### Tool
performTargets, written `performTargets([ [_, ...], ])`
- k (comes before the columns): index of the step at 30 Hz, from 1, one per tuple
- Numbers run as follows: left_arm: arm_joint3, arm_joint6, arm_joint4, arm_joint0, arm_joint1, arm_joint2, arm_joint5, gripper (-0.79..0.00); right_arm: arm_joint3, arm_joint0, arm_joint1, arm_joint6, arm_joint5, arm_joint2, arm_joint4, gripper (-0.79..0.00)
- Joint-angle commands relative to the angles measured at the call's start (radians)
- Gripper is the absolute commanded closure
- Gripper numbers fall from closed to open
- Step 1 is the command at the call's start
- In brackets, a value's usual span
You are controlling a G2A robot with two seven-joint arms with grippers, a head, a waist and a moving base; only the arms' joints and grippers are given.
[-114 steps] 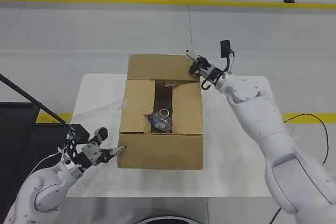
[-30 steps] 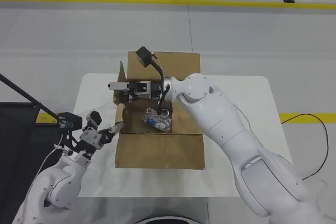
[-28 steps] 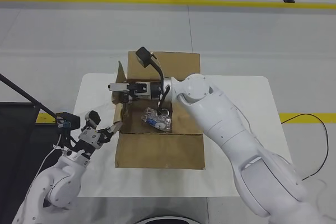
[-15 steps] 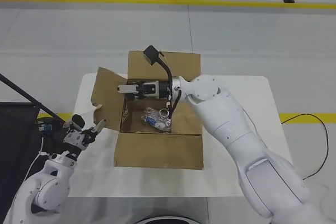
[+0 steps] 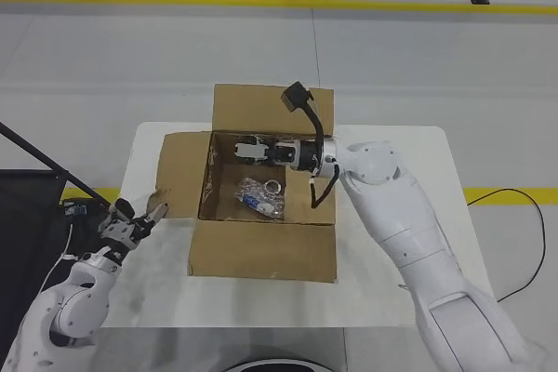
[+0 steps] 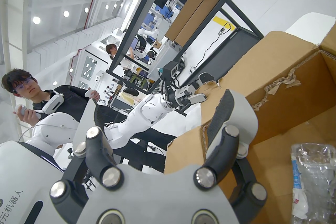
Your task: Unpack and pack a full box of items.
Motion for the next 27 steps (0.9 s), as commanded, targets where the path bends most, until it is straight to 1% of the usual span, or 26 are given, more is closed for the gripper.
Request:
performTargets([
  [1, 0.01, -0.004, 0.004, -0.006, 0.0, 0.003, -0.002, -0.785, -0.042, -0.027, 0.011, 0.002, 0.018, 0.021, -0.009, -0.785],
  [8, 0.031, -0.016, 0.003, -0.02, 0.001, 0.002, -0.01, -0.785, -0.138, -0.088, 0.036, 0.0, 0.058, 0.066, -0.031, -0.785],
  [14, 0.002, -0.025, -0.03, -0.013, 0.002, -0.026, -0.024, -0.785, -0.147, -0.095, 0.04, -0.005, 0.069, 0.074, -0.033, -0.785],
  [22, -0.116, -0.024, -0.057, 0.019, 0.005, -0.082, -0.049, -0.785, -0.147, -0.095, 0.04, -0.005, 0.069, 0.074, -0.033, -0.785],
  [24, -0.154, -0.026, -0.074, 0.027, 0.005, -0.097, -0.058, -0.785, -0.171, -0.121, 0.045, -0.022, 0.068, 0.08, -0.046, -0.785],
  [27, -0.224, -0.026, -0.101, 0.042, 0.005, -0.123, -0.07, -0.785, -0.226, -0.16, 0.061, 0.02, 0.025, 0.113, -0.054, -0.785],
])
